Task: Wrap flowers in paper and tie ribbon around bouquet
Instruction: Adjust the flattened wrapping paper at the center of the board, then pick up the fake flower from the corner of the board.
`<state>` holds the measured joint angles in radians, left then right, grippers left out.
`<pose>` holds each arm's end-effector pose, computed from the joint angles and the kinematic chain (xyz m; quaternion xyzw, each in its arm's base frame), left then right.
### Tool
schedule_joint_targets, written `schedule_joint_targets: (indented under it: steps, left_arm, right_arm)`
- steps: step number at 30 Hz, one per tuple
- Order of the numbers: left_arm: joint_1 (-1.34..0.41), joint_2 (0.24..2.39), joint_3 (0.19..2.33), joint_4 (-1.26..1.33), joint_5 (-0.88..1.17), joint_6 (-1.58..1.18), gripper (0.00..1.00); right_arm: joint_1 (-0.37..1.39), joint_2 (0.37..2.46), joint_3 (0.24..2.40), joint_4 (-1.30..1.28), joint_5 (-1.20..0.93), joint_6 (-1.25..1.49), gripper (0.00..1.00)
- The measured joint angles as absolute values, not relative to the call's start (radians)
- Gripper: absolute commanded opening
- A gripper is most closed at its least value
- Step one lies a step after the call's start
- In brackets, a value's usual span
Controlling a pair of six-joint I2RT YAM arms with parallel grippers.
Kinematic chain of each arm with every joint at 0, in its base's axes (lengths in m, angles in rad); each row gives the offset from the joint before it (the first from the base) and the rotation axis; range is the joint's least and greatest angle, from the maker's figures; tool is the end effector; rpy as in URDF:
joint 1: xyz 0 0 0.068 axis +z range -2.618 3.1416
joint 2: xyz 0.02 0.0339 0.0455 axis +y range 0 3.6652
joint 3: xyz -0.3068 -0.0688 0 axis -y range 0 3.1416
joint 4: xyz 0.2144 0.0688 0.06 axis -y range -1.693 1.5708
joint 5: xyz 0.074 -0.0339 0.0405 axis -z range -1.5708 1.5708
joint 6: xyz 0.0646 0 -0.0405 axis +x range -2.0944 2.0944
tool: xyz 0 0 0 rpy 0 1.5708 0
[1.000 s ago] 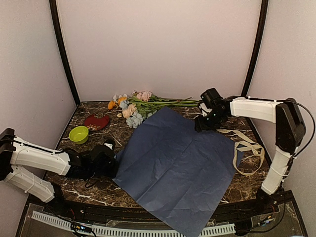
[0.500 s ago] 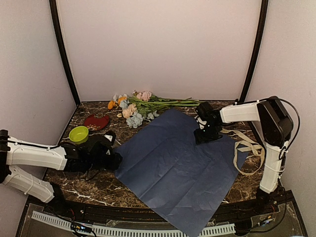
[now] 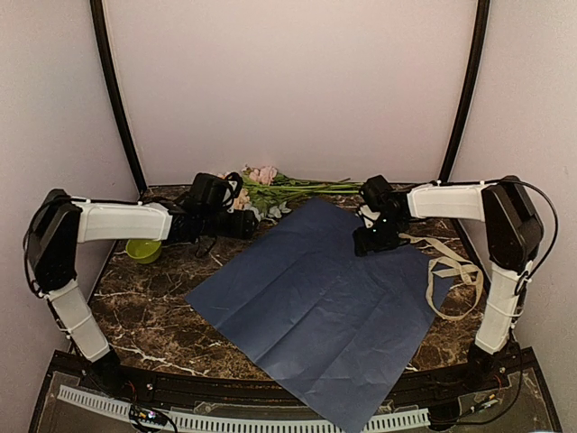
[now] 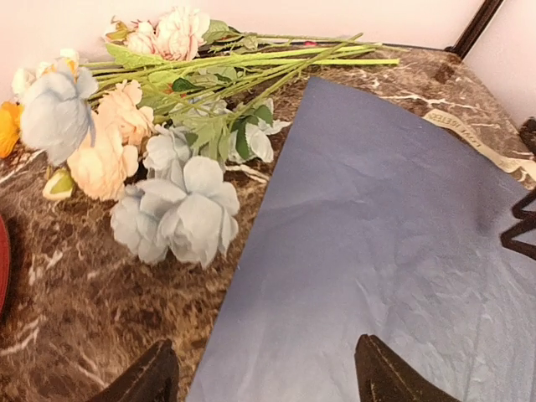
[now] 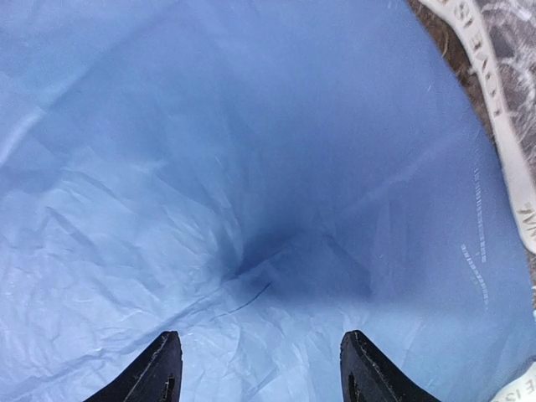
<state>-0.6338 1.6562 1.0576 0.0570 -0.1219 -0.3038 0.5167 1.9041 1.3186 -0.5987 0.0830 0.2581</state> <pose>0.3072 -0.2160 0.2767 0.1131 0.8620 -0.1747 0.4622 0.3369 0.1852 0.2068 -0.1185 0.9734 0.0348 0.1931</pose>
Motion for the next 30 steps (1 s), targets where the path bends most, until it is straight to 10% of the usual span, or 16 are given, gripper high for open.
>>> schedule_joint_targets:
  steps: [13, 18, 25, 30]
  left_arm:
    - [-0.567, 2.171, 1.571, -0.033, -0.2, -0.113, 0.68]
    - [-0.564, 2.232, 1.654, -0.051, -0.245, -0.052, 0.5]
    - [-0.553, 2.261, 1.665, -0.089, -0.285, 0.003, 0.01]
    - [-0.551, 2.259, 1.659, -0.092, -0.312, 0.044, 0.0]
  right_arm:
    - [0.517, 1.888, 1.327, -0.619, 0.078, 0.225, 0.65]
    - [0.517, 1.888, 1.324, -0.62, 0.072, 0.219, 0.66]
    - [0.517, 1.888, 1.322, -0.622, 0.064, 0.217, 0.66]
    - [0.517, 1.883, 1.322, -0.633, 0.059, 0.213, 0.66]
